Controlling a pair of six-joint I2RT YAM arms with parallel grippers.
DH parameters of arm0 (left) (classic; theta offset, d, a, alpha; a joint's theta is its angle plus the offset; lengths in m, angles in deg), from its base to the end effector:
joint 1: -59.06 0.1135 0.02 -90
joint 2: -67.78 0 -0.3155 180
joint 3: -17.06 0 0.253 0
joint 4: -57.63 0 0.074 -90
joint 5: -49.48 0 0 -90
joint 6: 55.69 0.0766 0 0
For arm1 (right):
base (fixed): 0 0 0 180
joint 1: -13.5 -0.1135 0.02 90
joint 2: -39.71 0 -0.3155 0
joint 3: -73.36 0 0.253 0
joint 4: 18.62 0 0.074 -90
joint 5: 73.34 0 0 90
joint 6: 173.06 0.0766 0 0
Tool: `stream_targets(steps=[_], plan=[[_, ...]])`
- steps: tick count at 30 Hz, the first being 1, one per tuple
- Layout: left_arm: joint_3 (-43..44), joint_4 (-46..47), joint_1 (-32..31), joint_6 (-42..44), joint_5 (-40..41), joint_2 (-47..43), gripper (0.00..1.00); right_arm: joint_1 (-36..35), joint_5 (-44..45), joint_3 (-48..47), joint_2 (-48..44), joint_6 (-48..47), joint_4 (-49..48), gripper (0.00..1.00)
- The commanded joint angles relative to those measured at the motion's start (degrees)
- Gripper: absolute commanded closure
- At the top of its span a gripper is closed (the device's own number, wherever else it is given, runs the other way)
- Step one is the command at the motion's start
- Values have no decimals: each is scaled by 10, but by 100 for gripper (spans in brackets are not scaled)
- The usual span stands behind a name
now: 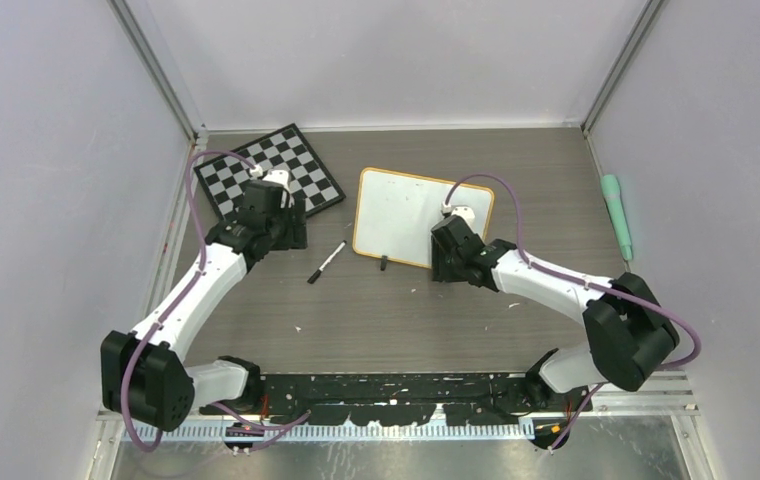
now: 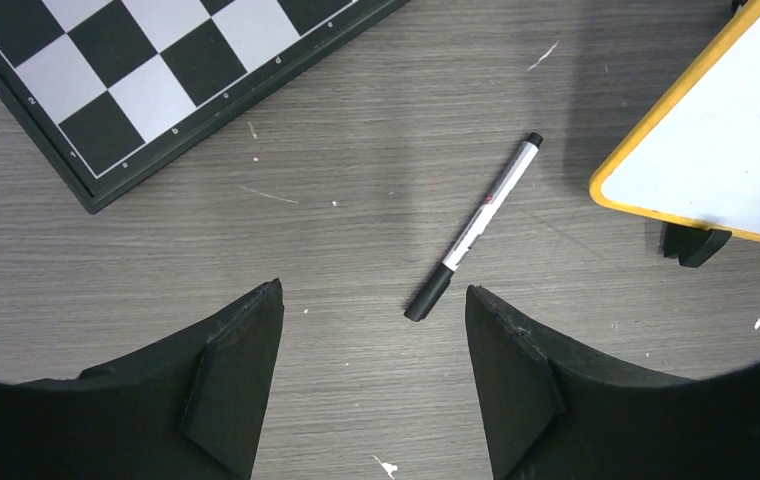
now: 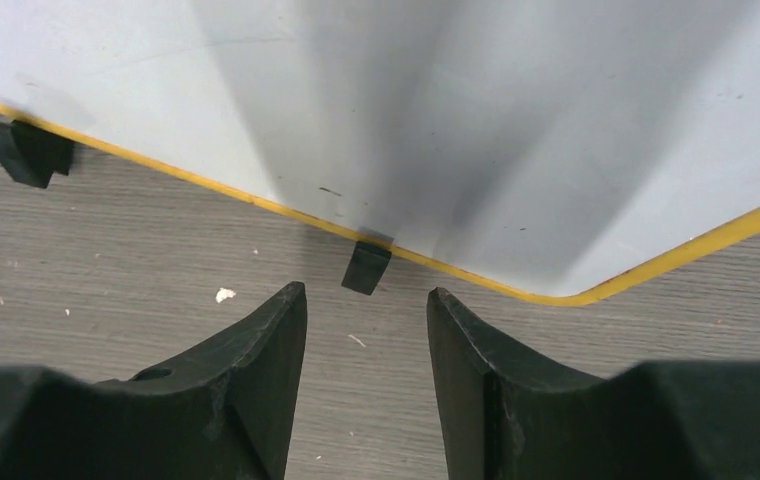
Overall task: Write a sentence on the whiteboard
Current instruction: Adjust the whiteboard at the center of the board.
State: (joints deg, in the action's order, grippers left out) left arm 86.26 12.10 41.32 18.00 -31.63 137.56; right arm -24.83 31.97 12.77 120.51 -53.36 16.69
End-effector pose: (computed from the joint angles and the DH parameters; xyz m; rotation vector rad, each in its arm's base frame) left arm 0.2586 -0.0703 0.2991 -0.0445 2.3651 -0.1032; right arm 0.2406 0.1644 0.2156 -0.0839 2.4952 0.1551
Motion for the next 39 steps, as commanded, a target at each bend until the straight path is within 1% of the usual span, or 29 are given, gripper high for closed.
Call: stream_targets(steps=[1,3,7,9,10,13,15,18,20,22,25,28,31,33,37,39], plan=[[7,37,7,-6,15,-27,31,-4,40,7,10,20,-51,48],[5,40,8,-6,13,-28,31,-4,42,9,25,28,-58,49],[5,37,10,-7,14,-31,31,-3,54,0,47,26,-61,54],[4,37,10,-4,16,-33,31,-2,63,-1,54,25,-62,55],[3,37,11,-1,17,-34,31,1,66,-2,59,21,-62,56],[3,35,13,18,14,-31,32,31,52,-5,59,13,-54,65],[12,21,18,39,-11,-23,29,51,38,-4,48,-2,-48,71],[32,-11,22,88,-53,1,29,66,29,7,23,-36,-48,78],[44,-31,23,117,-80,20,28,78,18,13,5,-61,-55,80],[51,-44,23,148,-127,41,27,94,-13,17,-12,-83,-70,81],[72,-84,23,186,-160,96,27,110,-25,9,-17,-122,-75,81],[87,-110,23,218,-190,145,30,131,-49,6,-11,-141,-75,80],[103,-121,23,223,-223,190,35,141,-70,8,3,-144,-74,77],[112,-126,21,225,-230,220,38,143,-78,6,16,-146,-75,74],[106,-105,20,224,-237,253,40,146,-87,1,29,-152,-86,73],[103,-98,14,222,-234,265,41,146,-91,-1,32,-157,-91,70]])
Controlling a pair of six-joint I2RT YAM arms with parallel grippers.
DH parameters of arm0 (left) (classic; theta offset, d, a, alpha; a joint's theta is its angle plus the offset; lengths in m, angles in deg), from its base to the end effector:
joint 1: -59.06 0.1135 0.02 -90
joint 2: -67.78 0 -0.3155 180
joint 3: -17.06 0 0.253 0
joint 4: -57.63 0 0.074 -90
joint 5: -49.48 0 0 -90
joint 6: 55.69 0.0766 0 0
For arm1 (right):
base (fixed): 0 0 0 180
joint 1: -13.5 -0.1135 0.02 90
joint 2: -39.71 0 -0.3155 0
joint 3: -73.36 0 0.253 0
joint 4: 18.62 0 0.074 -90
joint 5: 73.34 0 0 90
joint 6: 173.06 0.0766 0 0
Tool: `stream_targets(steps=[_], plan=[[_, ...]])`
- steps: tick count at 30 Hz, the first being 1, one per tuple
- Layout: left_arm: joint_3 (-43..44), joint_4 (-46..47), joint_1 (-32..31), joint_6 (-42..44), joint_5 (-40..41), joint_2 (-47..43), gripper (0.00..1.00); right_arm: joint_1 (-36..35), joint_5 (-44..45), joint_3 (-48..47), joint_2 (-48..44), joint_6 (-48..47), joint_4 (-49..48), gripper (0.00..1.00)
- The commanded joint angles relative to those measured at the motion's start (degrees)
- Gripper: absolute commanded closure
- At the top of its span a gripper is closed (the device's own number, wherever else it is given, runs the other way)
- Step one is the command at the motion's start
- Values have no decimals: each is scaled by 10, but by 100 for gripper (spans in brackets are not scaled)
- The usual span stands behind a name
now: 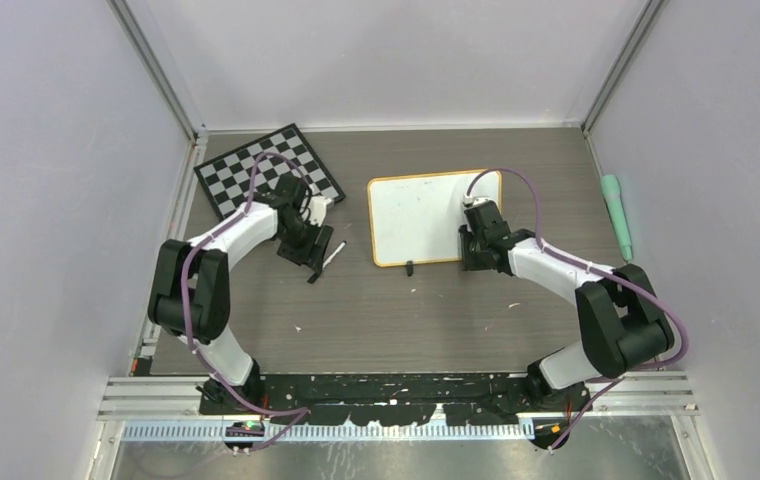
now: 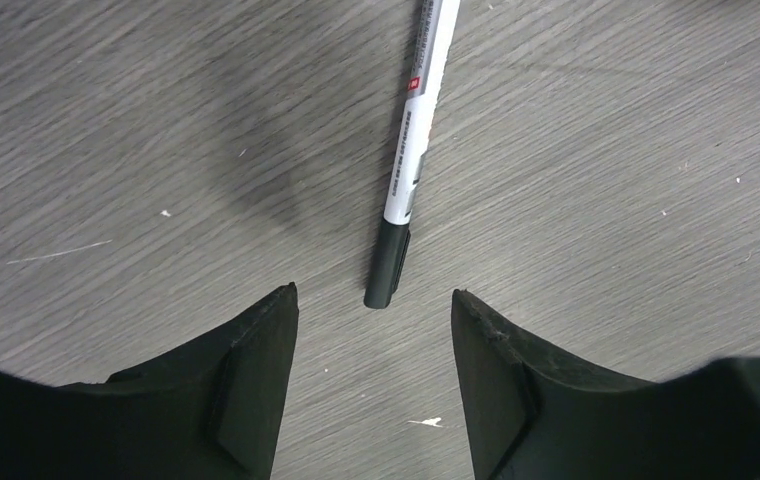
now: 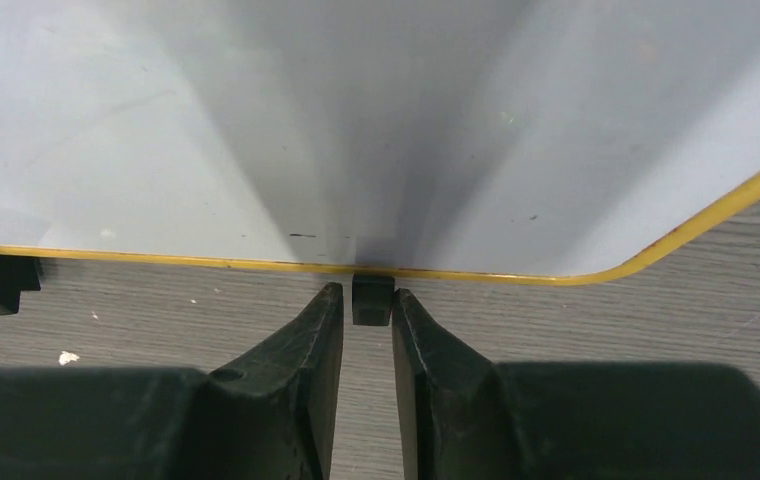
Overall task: Write a sentence on the whiteboard
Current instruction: Adjust the whiteboard at the center of the board, then pick up the whiteboard marker from the center of the board.
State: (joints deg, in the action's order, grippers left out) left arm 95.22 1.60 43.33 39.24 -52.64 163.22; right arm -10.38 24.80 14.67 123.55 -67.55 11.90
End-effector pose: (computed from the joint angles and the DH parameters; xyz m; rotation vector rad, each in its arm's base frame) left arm 0.3174 -0.1061 0.2098 0.5552 2.7982 -0.3409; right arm 0.2784 0.1114 0.1959 -0.1292 2.5271 0.0939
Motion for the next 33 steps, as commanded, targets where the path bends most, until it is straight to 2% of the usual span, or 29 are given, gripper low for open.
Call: stream_targets(steps=[1,6,16,20,22,23,24,33], plan=[[14,8,-10,10,-21,15,41,2,-21,-22,4,-15,-44,69],[16,21,-31,8,-5,42,43,2,-28,-37,29,-12,-37,67],[39,48,-36,-2,30,100,53,9,-44,-58,56,-13,-29,66],[48,43,-35,-1,38,117,67,9,-64,-67,67,-22,-23,75],[51,37,-27,-2,34,115,86,9,-73,-74,76,-28,-17,82],[50,35,-19,-3,28,110,95,9,-73,-78,80,-31,-13,91],[52,30,-11,-5,24,104,100,9,-92,-82,86,-34,-9,98],[80,-14,100,-29,-24,-10,100,-11,-148,-61,77,-25,-25,100]])
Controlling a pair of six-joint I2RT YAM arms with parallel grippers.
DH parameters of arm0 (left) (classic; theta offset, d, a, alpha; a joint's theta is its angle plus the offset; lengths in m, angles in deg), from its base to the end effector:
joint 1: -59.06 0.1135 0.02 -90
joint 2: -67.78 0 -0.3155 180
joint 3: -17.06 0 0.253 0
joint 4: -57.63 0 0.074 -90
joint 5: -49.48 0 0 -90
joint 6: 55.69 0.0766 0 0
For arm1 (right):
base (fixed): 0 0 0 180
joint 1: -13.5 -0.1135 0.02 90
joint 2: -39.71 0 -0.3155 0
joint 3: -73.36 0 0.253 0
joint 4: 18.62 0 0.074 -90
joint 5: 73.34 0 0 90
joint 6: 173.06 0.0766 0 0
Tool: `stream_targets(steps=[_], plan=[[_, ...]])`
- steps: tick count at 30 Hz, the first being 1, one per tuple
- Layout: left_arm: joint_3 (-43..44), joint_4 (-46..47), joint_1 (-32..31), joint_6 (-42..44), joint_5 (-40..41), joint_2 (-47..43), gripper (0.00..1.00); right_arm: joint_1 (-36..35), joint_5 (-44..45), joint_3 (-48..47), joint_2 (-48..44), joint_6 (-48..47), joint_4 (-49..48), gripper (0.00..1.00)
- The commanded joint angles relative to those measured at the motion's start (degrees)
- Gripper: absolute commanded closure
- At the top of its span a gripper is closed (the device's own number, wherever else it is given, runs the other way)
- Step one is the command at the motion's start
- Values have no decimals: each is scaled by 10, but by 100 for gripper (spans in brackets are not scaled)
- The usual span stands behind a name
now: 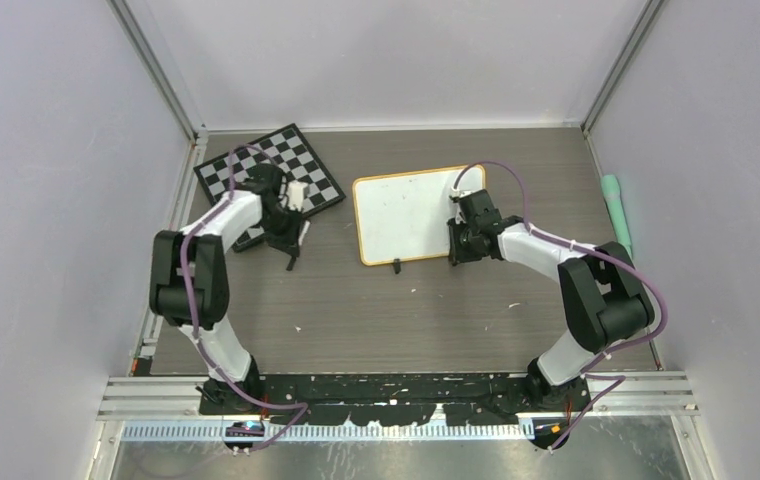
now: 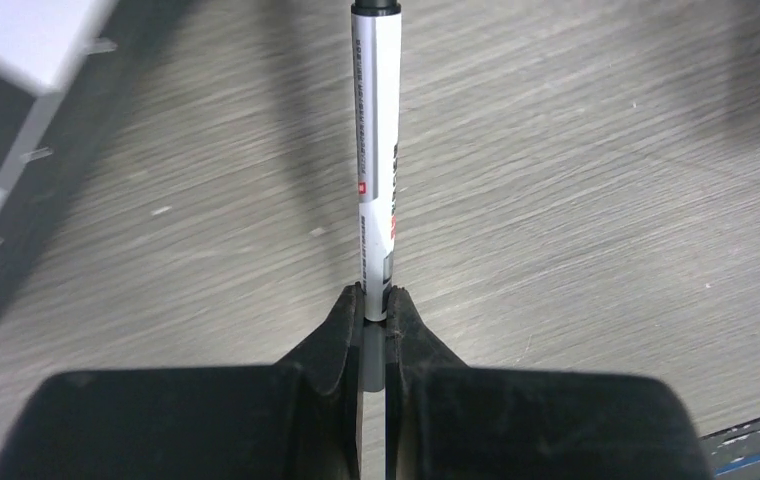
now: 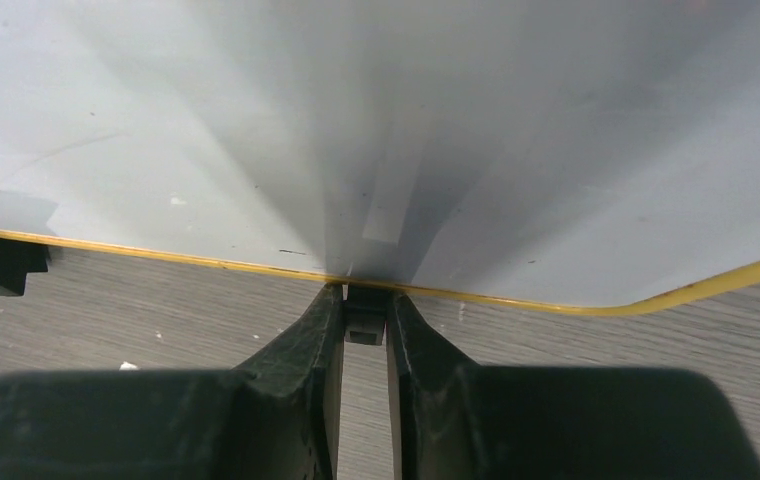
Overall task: Write a sentence on the whiteboard
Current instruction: Pick up the whiteboard marker from the center of the board, then move the whiteboard to the center of the board.
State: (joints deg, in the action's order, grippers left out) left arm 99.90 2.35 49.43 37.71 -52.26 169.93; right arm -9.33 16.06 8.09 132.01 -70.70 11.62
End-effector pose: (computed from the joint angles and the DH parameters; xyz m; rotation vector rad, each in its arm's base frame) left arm 0.3570 -0.0764 0.1946 0.3650 2.8449 -0.3155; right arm 0.3125 0.1324 0.1871 -0.2402 2.5784 0.2428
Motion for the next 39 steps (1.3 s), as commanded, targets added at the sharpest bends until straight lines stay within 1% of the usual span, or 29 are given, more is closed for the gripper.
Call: stream_targets(steps=[1,4,7,9,12,15,18,21,26,27,28,32,39], plan=[[38,-26,50,-17,-33,-88,100,-29,-64,9,-14,7,-27,100],[52,-42,78,-26,-48,-121,100,-57,-76,18,-23,5,-32,100],[64,-64,93,-25,-56,-154,100,-91,-68,22,-35,-4,-28,100],[68,-74,116,-24,-61,-173,100,-107,-67,29,-44,-8,-26,100],[73,-88,131,-22,-66,-198,100,-131,-74,43,-59,-4,-27,100],[76,-97,142,-24,-62,-218,100,-148,-87,56,-68,13,-26,100],[82,-106,150,-25,-61,-231,100,-167,-68,69,-77,31,-27,100],[86,-112,152,-28,-63,-239,100,-188,-64,69,-87,45,-7,100],[87,-112,152,-30,-65,-243,100,-215,-15,63,-119,57,32,100],[87,-112,152,-30,-66,-242,100,-218,-11,61,-123,59,40,90],[88,-112,152,-30,-66,-241,100,-218,-15,59,-126,58,47,78],[89,-110,152,-48,-77,-235,100,-222,-47,63,-145,50,60,55],[99,-108,152,-52,-115,-228,100,-223,-123,41,-172,11,97,46]])
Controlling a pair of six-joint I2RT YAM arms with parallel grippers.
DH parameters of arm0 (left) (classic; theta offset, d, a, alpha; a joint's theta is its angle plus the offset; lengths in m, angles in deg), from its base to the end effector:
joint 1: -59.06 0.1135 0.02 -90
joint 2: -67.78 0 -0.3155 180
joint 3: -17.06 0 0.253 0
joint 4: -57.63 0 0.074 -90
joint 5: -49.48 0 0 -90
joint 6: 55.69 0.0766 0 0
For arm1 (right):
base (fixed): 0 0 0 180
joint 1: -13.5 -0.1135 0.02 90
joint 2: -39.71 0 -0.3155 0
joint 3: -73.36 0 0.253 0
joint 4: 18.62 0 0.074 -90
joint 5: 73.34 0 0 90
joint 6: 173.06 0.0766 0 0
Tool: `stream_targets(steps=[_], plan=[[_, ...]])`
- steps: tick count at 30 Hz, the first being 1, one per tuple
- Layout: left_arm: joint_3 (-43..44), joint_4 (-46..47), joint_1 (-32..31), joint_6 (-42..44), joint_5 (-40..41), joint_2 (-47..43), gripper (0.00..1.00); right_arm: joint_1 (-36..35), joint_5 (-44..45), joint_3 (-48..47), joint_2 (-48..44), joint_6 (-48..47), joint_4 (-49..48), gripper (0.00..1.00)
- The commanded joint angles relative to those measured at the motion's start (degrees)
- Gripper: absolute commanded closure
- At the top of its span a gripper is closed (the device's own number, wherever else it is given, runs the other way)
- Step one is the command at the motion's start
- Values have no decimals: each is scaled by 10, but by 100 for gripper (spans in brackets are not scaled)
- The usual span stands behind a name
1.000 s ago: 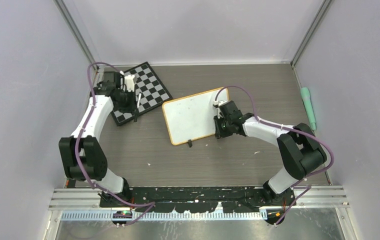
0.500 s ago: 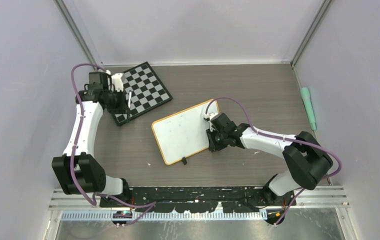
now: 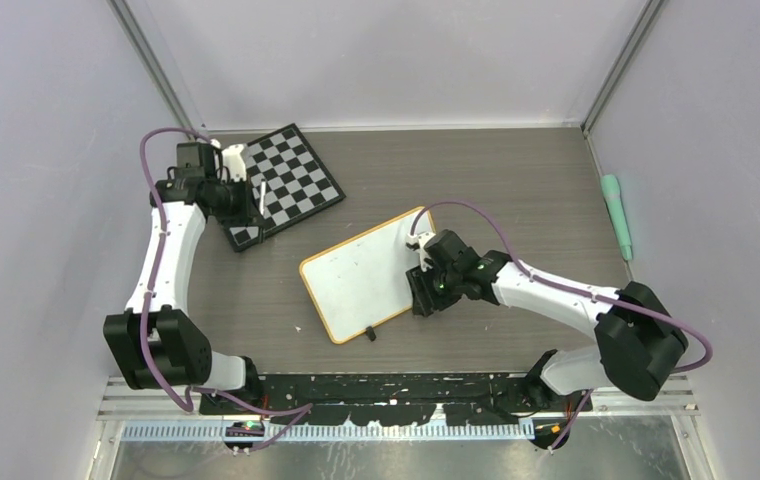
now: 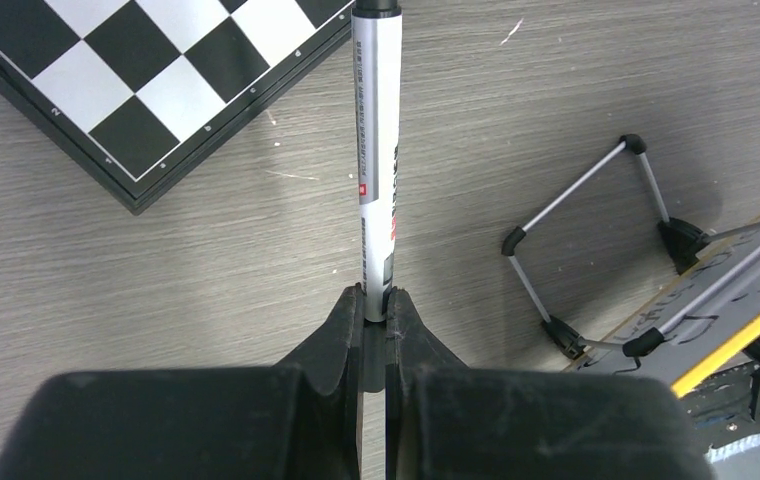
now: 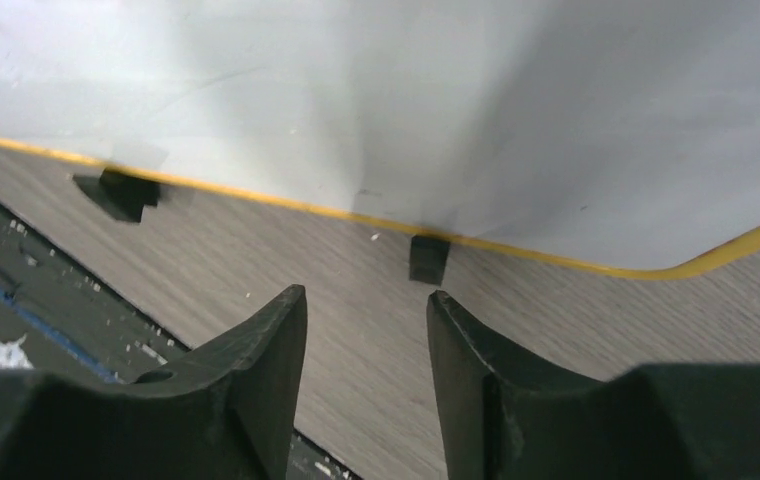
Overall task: Write a sentence on the whiteboard
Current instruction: Move the whiteboard to the center of the board, then pass from the left arm to the right
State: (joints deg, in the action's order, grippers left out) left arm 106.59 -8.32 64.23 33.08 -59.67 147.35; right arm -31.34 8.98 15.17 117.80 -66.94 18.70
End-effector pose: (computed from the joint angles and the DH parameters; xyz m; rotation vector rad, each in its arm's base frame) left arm 0.2950 0.0015 0.3462 -0.0108 2.5143 -0.3969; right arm 0.1870 0.2004 0.2101 -0.7110 2.5652 0.5510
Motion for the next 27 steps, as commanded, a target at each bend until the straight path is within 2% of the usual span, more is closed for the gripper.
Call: stream_targets(steps=[1,2,5,8,12,14,18,22,24,27], plan=[[38,-2,4,-3,-48,-2,100,-3,-64,-40,-35,-37,39,45],[41,-2,4,1,-56,-3,100,-1,-83,-56,-41,-50,56,42],[60,-6,1,10,-106,-1,100,8,-163,-131,-50,-125,156,23],[110,-33,-21,46,-146,13,100,45,-243,-198,-66,-179,222,12],[182,-76,-102,98,-145,22,100,136,-292,-257,-88,-120,214,7],[211,-98,-138,121,-152,25,100,185,-302,-276,-97,-68,193,1],[245,-143,-204,178,-162,29,100,249,-364,-293,-123,-28,157,0],[248,-177,-268,231,-168,27,100,253,-375,-369,-84,-51,241,7],[242,-190,-317,252,-142,25,100,252,-371,-382,-70,9,252,8],[221,-191,-369,277,-107,21,100,250,-397,-342,-91,62,203,8]])
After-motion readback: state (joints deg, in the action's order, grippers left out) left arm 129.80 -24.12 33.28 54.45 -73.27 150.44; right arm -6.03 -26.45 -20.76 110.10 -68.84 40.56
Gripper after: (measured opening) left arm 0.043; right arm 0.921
